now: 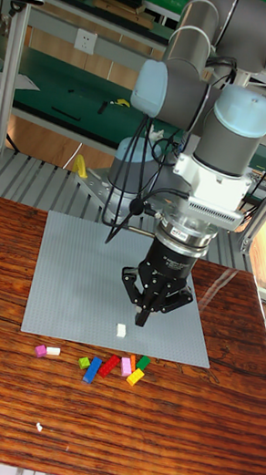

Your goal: Build with small Lego blocks

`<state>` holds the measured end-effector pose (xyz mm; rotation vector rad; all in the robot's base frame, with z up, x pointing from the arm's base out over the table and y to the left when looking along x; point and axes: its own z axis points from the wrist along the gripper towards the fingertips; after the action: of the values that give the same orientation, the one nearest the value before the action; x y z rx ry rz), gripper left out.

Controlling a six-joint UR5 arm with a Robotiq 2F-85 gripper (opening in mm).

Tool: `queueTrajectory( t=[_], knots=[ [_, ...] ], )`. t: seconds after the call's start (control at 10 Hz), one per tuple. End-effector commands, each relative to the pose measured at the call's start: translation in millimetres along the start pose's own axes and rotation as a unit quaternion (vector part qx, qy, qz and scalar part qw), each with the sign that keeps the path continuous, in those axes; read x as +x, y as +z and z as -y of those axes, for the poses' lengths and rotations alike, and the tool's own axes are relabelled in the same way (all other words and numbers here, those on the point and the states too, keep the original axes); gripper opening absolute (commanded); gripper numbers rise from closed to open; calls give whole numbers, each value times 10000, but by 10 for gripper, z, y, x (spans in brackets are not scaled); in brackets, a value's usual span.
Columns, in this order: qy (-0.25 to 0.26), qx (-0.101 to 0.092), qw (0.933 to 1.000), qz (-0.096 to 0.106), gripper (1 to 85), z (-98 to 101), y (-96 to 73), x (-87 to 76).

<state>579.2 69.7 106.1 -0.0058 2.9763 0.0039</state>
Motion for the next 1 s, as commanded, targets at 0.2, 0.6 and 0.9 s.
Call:
queueTrajectory(
  t=[0.2,0.6,0.9],
  knots=[
    [98,-119,9999,-38,17,-87,-5,23],
    [200,-172,9997,14,17,-150,54,-15],
    [210,-188,9996,60,17,-176,59,-24]
  ],
)
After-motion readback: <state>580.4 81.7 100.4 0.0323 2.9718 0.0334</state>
